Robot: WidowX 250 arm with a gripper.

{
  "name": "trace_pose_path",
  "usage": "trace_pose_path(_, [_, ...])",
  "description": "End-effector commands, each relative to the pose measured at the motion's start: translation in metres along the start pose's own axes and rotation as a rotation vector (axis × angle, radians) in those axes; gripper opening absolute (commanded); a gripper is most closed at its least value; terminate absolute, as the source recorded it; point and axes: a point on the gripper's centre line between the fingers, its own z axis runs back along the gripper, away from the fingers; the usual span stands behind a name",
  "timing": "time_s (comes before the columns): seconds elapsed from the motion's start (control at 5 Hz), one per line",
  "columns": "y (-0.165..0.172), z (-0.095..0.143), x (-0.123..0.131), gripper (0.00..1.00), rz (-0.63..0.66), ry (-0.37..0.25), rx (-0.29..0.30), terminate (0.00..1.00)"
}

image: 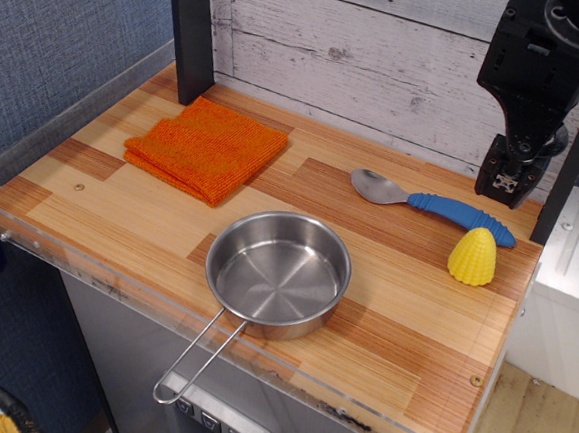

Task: Place pot on top of orange cloth.

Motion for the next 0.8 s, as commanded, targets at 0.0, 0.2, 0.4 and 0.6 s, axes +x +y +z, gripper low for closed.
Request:
trace_pose_path(0.0, [0.000, 0.000, 0.000, 1.00, 0.000, 0.000, 0.000, 0.00])
trace_pose_path(0.2, [0.014, 0.002, 0.002, 1.00, 0.198, 0.000, 0.016, 0.00])
trace_pose_path(0.4, [0.034, 0.006, 0.010, 1.00, 0.472, 0.040, 0.041, 0.00])
trace_pose_path(0.6, [0.050, 0.006, 0.020, 1.00, 0.637, 0.040, 0.080, 0.00])
